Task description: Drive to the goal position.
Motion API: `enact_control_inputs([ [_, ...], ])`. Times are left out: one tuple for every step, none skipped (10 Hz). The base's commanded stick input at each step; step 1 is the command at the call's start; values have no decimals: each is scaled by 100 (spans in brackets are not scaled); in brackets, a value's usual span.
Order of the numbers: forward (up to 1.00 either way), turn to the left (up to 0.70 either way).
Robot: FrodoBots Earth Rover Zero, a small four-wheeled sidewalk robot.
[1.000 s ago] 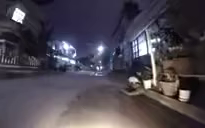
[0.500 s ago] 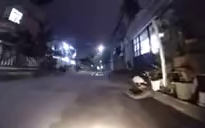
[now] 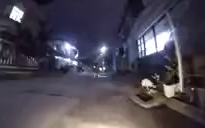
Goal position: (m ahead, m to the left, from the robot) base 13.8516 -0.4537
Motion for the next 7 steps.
enact_control_inputs([
  [70, 0],
  [70, 0],
  [70, 0],
  [70, 0],
  [70, 0],
  [70, 0],
  [70, 0],
])
